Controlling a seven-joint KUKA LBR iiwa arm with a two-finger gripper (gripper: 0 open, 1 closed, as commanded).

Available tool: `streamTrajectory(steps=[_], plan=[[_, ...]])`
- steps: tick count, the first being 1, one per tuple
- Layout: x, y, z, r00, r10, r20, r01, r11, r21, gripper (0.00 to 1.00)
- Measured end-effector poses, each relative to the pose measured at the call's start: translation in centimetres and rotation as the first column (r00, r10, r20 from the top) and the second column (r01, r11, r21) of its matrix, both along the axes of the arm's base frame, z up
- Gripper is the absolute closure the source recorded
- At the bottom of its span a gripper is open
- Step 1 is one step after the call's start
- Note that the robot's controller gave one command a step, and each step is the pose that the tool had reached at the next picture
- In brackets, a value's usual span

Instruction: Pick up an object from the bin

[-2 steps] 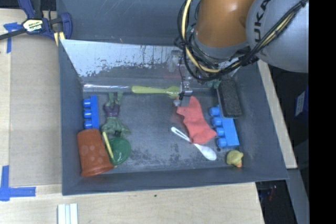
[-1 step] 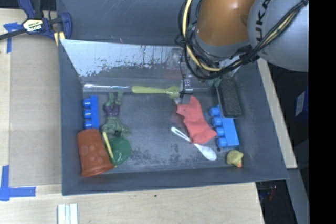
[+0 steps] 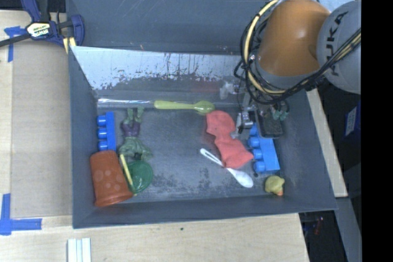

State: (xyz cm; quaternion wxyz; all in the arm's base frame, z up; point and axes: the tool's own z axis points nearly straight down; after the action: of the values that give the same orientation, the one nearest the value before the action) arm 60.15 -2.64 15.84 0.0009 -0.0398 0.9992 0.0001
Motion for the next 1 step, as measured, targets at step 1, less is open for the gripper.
streamTrajectory(steps=[1], plan=[[-1.15, -1.04, -1.87, 1.0, 0.029, 0.008, -0.029, 1.0, -0.003, 0.0]])
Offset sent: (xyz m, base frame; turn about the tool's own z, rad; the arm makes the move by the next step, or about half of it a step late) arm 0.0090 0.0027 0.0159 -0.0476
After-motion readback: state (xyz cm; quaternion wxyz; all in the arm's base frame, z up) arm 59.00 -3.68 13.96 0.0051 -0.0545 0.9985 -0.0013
